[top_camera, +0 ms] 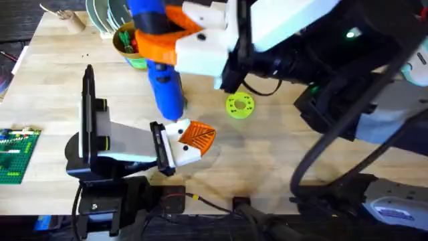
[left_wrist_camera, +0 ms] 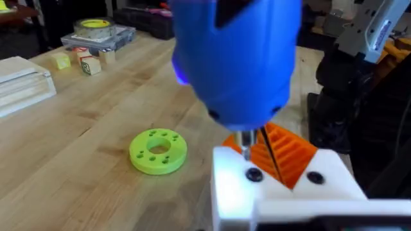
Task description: Pick up the gripper from the table and insert it into the empty holder that is missing its gripper. Then pick up a screw, insert it into the mounting hole, and use the screwdriver to tighten it. Finally, clean up the table by picking up the vegetable and placing it into the bucket.
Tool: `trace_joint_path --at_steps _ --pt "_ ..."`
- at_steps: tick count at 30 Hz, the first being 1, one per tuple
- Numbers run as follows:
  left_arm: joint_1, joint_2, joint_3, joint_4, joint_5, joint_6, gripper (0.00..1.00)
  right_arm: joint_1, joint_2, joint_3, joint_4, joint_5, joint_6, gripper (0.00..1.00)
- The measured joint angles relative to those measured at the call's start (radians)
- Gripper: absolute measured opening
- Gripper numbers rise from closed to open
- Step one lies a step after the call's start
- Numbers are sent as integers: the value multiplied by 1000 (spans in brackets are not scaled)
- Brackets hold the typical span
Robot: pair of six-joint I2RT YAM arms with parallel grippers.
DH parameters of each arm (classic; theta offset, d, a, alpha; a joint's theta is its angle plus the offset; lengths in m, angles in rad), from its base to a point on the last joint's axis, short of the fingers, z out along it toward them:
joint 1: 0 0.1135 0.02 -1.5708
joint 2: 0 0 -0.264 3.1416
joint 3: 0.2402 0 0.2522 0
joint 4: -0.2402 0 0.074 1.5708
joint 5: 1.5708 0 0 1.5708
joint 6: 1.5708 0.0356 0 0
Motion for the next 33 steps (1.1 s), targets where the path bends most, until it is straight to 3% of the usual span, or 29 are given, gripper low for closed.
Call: trace_joint_path --at_steps 6,12,20,26,31,33 --pt "0 0 0 0 0 0 3 -111 -28 0 99 10 -64 26" --pt "0 0 0 0 0 0 3 -229 -19 0 -224 170 -382 26" --pt "0 0 0 0 0 0 3 -367 153 0 -501 508 -895 26" --pt "0 0 0 0 0 0 3 -375 289 0 -512 647 -1210 26" --pt "0 0 0 0 0 0 4 -360 365 0 -563 680 -1334 26" --pt "0 0 0 0 0 2 46 -350 380 0 -616 692 -1366 26"
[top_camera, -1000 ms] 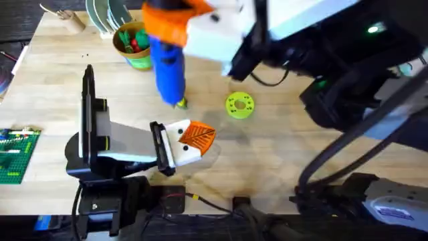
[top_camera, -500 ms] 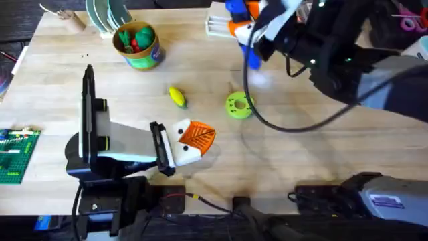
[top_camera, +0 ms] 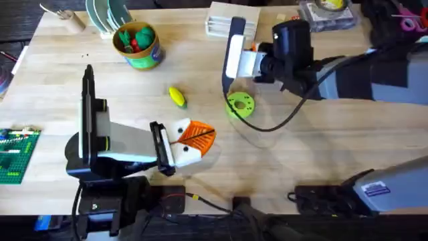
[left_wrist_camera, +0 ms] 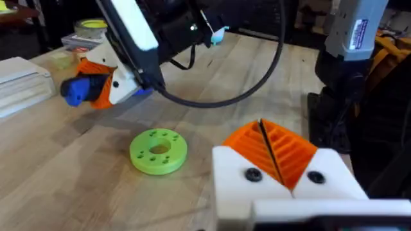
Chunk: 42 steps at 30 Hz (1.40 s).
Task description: Pick up the gripper from the table and insert it into the empty holder that is missing its gripper. Then pick up a screw, insert it into the mounting hole, and use the screwdriver to tighten it. Finally, clean up the table by picking up the vegetable and placing it into the bucket.
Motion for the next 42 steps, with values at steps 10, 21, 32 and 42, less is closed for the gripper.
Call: trace_joint_path --at_steps 10,21,32,42 --pt "0 0 0 0 0 5 853 31 5 23 -119 45 -32 925" --pt "0 0 0 1 -1 12 275 83 -4 30 -143 44 145 991" --pt "0 0 0 0 -1 8 993 86 -163 18 -156 26 476 992" --pt "0 0 0 24 -39 7 994 86 -266 18 -155 -10 705 991"
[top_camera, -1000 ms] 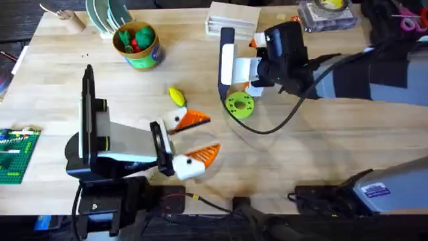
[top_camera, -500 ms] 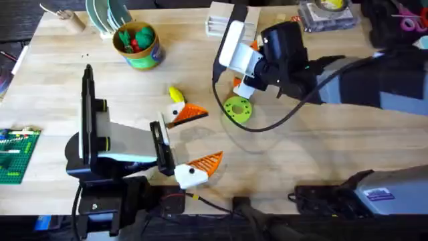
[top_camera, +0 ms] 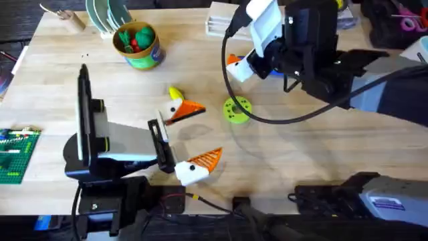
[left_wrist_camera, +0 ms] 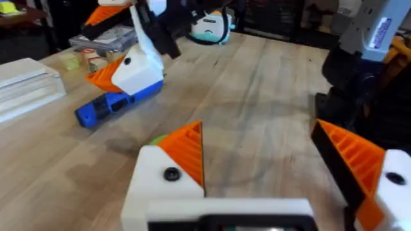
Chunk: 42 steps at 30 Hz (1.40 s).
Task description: Pick up the gripper from the table and insert it into the empty holder that is missing its gripper. Then pick up a screw, insert it into the mounting hole, and use the screwdriver to tighten it. Finally, clean up the table by picking up the vegetable and placing it into the bucket.
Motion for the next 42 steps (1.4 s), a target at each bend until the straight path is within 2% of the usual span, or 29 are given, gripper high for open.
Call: trace_joint_path --at_steps 4,8,11,15,18,22,27,29,33,38,39,40,42 --pt "0 0 1 93 -109 -55 993 0 -6 0 1 -59 27 994" --pt "0 0 19 70 -288 -144 993 0 -6 0 1 -104 41 992" --pt "0 0 93 -45 -417 -173 993 0 -6 0 1 -123 43 992" --pt "0 25 247 -268 -595 -191 993 0 -6 0 1 -131 44 992" --pt "0 97 367 -378 -723 -203 992 0 -6 0 1 -135 46 993" --pt "0 256 514 -474 -846 -208 993 0 -6 0 1 -135 47 991" --pt "0 524 668 -635 -913 -213 993 0 -6 0 1 -135 47 992" --pt "0 659 715 -658 -926 -225 993 0 -6 0 1 -135 47 993" --pt "0 876 752 -609 -922 -236 993 0 -6 0 1 -136 47 993" --pt "0 1098 753 -572 -855 -265 993 0 -6 0 1 -140 47 994" --pt "0 1142 753 -557 -838 -277 993 0 -6 0 1 -141 47 994" --pt "-1 1250 753 -528 -819 -332 994 0 -6 0 1 -142 47 992" --pt "-2 1307 753 -504 -829 -386 995 0 -6 0 1 -142 47 994"
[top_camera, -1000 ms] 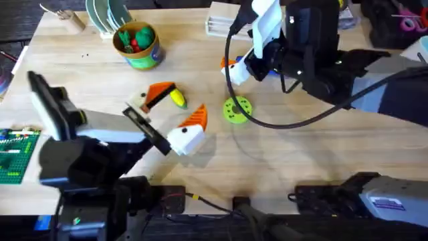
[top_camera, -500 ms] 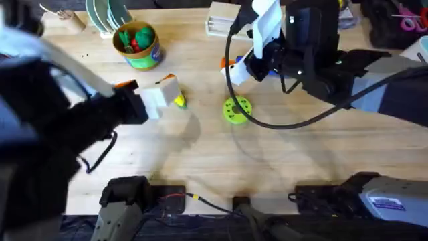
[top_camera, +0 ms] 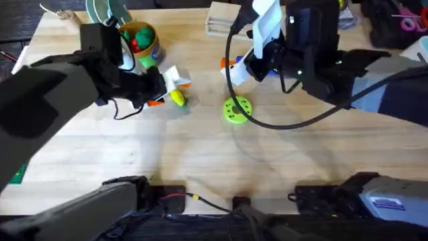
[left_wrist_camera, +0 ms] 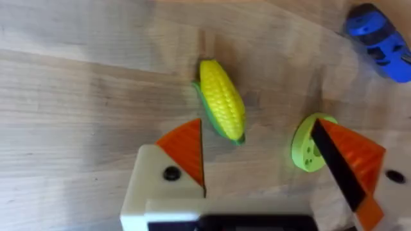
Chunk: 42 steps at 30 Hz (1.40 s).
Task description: Pick up the gripper from the table and insert it into the empty holder that is missing its gripper. Then pick up a screw, insert it into the mounting hole, and use the screwdriver to tighten it. Finally, clean up the table by picking up the vegetable and placing it into the bucket.
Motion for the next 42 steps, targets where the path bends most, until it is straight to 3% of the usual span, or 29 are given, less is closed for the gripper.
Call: trace_joint_path --at_steps 5,11,17,22,35,42 --pt "-27 86 0 79 -74 -121 995 0 0 0 -1 0 0 993" --pt "-135 116 0 115 -243 -250 995 0 0 0 -1 0 0 992" --pt "-241 117 0 115 -433 -319 995 0 0 0 -1 0 0 992" --pt "-270 118 0 127 -542 -354 995 0 0 0 -1 0 0 994" --pt "-335 172 8 144 -639 -368 995 0 10 0 -2 0 0 993" --pt "-337 198 23 145 -661 -379 996 0 10 0 -2 0 0 994"
